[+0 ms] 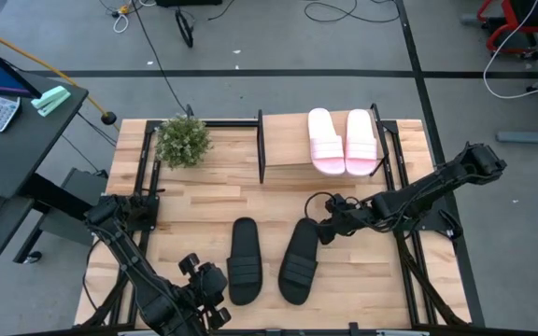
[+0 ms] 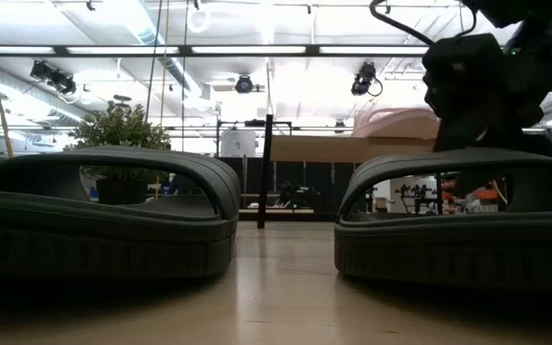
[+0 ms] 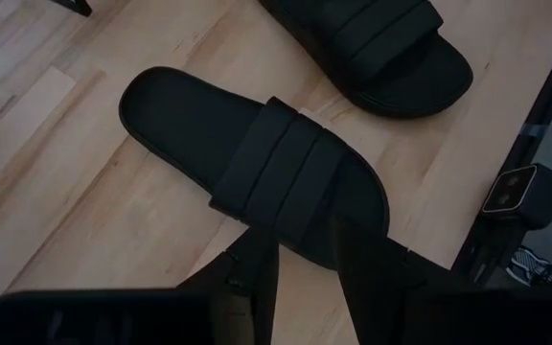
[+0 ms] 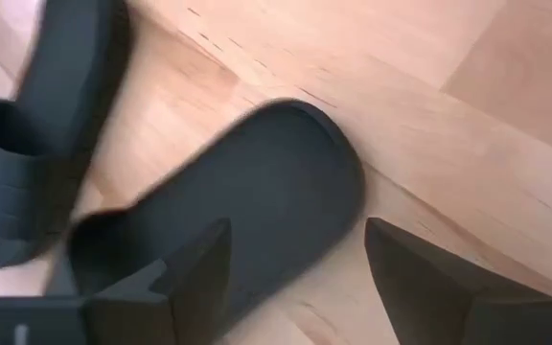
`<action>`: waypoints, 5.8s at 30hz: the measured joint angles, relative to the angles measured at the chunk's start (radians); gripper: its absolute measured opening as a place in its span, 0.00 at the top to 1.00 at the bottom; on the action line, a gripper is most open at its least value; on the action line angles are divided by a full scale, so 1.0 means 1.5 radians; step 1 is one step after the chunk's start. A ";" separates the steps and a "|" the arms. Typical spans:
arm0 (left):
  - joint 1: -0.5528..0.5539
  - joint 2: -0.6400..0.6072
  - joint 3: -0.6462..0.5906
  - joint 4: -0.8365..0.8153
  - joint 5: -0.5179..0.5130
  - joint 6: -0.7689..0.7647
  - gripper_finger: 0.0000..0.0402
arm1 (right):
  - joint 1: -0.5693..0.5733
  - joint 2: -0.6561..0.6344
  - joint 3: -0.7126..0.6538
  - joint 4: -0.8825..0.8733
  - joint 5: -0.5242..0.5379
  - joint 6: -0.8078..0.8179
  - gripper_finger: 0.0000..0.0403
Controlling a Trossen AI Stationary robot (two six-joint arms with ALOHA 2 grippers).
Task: Pick and place slides into the shelf
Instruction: Put the right black slipper on the shelf
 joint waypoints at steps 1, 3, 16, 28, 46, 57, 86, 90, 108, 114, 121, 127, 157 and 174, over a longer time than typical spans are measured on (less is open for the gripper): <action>0.000 0.000 0.000 0.000 0.000 0.000 0.73 | 0.000 0.000 0.001 0.012 0.005 -0.001 0.38; 0.000 0.000 0.000 0.000 0.000 0.000 0.73 | 0.001 0.000 0.012 0.024 0.008 -0.036 0.38; 0.000 0.000 0.000 0.000 0.000 0.000 0.73 | -0.034 0.045 0.144 -0.031 -0.134 -0.526 0.42; 0.000 0.000 0.000 0.002 0.000 -0.017 0.73 | -0.152 0.207 0.290 -0.208 -0.303 -0.874 0.45; -0.001 0.000 0.000 0.013 0.001 -0.015 0.73 | -0.179 0.279 0.330 -0.206 -0.318 -1.084 0.45; -0.002 0.000 0.000 0.025 0.003 -0.013 0.73 | -0.201 0.454 0.534 -0.456 -0.354 -1.208 0.45; -0.023 0.000 0.000 0.026 0.003 -0.010 0.73 | -0.199 0.644 0.739 -0.689 -0.429 -1.341 0.45; -0.027 0.000 0.000 0.027 0.002 -0.010 0.73 | -0.189 0.645 0.738 -0.692 -0.435 -1.342 0.47; -0.058 0.002 0.000 0.026 -0.003 -0.017 0.73 | -0.170 0.628 0.704 -0.635 -0.406 -1.277 0.89; -0.061 0.002 0.000 0.025 -0.017 -0.017 0.73 | -0.167 0.601 0.698 -0.646 -0.394 -1.189 0.91; -0.061 0.002 0.000 0.015 -0.030 -0.009 0.73 | -0.149 0.527 0.700 -0.719 -0.358 -1.133 0.92; -0.061 0.002 0.000 -0.001 -0.042 -0.010 0.73 | -0.134 0.427 0.700 -0.759 -0.354 -1.034 0.93; -0.061 0.003 0.000 -0.009 -0.053 -0.018 0.73 | -0.328 0.071 0.702 -0.493 0.070 -0.229 0.94; -0.061 0.003 0.000 -0.008 -0.053 -0.022 0.73 | -0.466 0.150 0.702 -0.458 0.006 -0.146 0.94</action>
